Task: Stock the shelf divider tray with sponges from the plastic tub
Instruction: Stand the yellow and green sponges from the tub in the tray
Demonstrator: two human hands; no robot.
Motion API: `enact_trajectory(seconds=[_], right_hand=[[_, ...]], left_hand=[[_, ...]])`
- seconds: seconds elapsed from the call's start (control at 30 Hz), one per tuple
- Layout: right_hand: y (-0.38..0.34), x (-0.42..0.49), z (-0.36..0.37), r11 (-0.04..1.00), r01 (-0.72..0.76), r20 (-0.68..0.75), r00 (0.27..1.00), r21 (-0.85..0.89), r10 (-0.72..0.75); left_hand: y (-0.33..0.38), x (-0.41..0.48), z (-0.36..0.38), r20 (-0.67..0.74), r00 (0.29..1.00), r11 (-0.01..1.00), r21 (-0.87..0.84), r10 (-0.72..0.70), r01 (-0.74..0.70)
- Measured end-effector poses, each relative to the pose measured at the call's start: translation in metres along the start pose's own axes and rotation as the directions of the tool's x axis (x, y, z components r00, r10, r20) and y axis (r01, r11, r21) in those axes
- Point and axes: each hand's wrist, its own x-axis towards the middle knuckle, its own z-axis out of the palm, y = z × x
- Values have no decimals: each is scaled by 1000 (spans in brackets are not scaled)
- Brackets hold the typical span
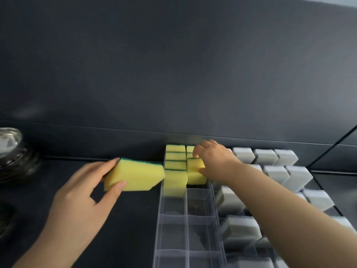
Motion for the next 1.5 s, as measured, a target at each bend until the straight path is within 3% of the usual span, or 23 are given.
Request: enact_trajectory(seconds=[0.13, 0.23, 0.37, 0.5, 0.77, 1.03, 1.5], right_hand=[[2, -2, -6, 995, -28, 26, 999, 93, 26], [14, -15, -26, 961, -52, -112, 990, 273, 85], [18, -43, -54, 860, 66, -308, 945, 506, 109], [3, -65, -62, 753, 151, -297, 953, 641, 62], [7, -61, -33, 883, 51, -249, 966, 467, 75], [11, -50, -18, 936, -9, -161, 985, 351, 69], [8, -45, -20, 979, -9, -97, 995, 203, 29]], left_hand=[[6, -2, 0, 10, 1000, 1000, -6, -9, 9], [20, 5, 7, 31, 1000, 1000, -30, 6, -5], [47, 25, 30, 133, 984, 992, -64, 115, -107], [68, 48, 68, 219, 952, 976, -71, 215, -205], [66, 67, 117, 342, 914, 975, -39, 217, -217], [50, 68, 129, 452, 871, 980, -43, 191, -192], [39, 63, 132, 427, 877, 975, -91, 221, -201]])
